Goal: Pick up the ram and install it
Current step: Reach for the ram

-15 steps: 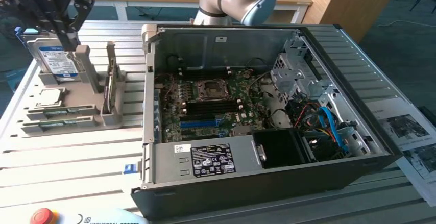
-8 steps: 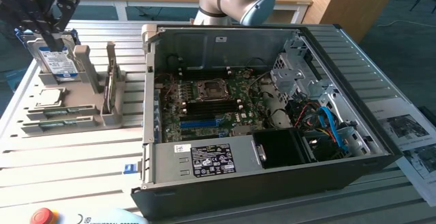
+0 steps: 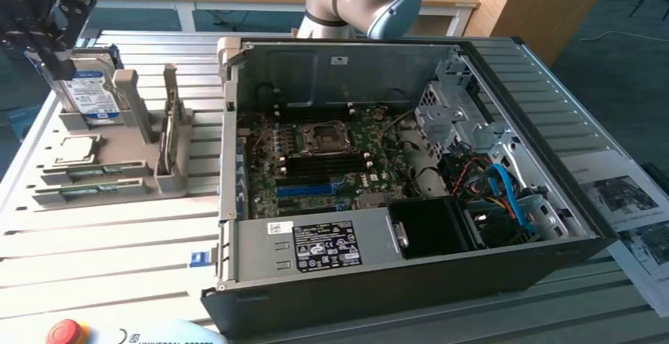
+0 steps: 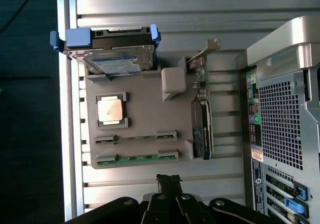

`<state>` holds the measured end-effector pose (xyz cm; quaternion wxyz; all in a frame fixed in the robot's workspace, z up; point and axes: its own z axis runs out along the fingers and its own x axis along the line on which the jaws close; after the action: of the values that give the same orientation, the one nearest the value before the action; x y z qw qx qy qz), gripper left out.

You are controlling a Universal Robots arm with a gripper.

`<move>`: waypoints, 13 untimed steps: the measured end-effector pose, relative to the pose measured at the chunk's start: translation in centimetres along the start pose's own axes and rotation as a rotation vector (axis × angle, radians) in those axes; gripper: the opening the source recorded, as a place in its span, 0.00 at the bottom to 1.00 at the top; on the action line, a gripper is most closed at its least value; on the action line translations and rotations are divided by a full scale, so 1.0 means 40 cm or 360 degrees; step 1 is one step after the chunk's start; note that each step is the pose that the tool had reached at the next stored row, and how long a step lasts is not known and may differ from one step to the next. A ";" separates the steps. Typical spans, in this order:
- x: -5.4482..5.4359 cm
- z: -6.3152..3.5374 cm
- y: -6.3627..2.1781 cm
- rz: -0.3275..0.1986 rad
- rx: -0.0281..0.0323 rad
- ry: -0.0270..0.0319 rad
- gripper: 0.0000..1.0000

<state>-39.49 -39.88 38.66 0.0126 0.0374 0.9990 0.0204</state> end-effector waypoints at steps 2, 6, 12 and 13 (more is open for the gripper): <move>0.011 0.000 -0.001 0.0000 0.00006 0.00002 0.11; 0.033 0.000 -0.003 0.0000 0.00012 0.00000 0.11; 0.038 0.000 -0.003 0.0000 0.00013 0.00000 0.11; 0.038 0.000 -0.003 0.0000 0.00013 0.00001 0.11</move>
<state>-41.01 -39.89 38.64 0.0125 0.0374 0.9990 0.0200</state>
